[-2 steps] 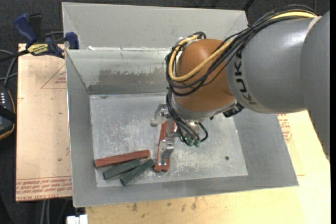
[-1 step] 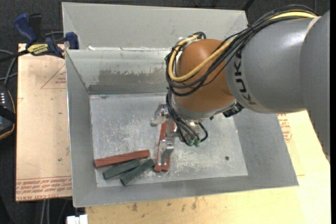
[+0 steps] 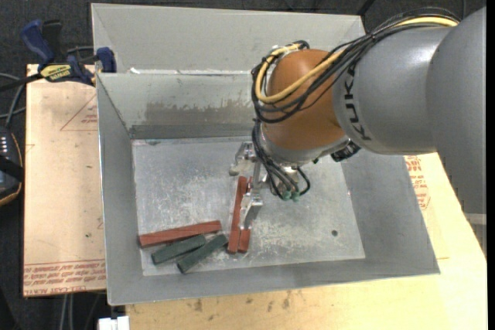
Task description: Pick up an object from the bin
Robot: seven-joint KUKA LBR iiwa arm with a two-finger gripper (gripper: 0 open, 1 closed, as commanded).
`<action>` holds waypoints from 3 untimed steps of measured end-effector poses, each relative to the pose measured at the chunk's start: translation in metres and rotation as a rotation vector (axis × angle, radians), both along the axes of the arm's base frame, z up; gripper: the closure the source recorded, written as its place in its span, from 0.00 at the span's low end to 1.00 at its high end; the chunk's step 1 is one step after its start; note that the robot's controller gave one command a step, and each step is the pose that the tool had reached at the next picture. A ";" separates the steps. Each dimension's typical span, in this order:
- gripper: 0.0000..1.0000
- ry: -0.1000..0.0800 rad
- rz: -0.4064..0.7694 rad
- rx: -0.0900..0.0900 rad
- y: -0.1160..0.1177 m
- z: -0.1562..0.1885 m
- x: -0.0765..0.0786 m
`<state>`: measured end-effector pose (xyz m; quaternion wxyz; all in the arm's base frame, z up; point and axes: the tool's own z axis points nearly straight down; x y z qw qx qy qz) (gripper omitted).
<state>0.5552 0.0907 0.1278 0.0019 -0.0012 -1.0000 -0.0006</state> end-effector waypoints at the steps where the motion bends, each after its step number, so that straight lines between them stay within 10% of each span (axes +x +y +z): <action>1: 1.00 -0.017 0.313 -0.003 0.091 -0.052 -0.052; 2: 1.00 -0.017 0.312 -0.002 0.091 -0.052 -0.052; 3: 1.00 -0.006 0.301 0.001 0.110 0.068 -0.043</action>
Offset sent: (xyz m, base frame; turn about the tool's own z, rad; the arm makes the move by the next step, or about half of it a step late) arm 0.0000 0.0000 0.0000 0.0000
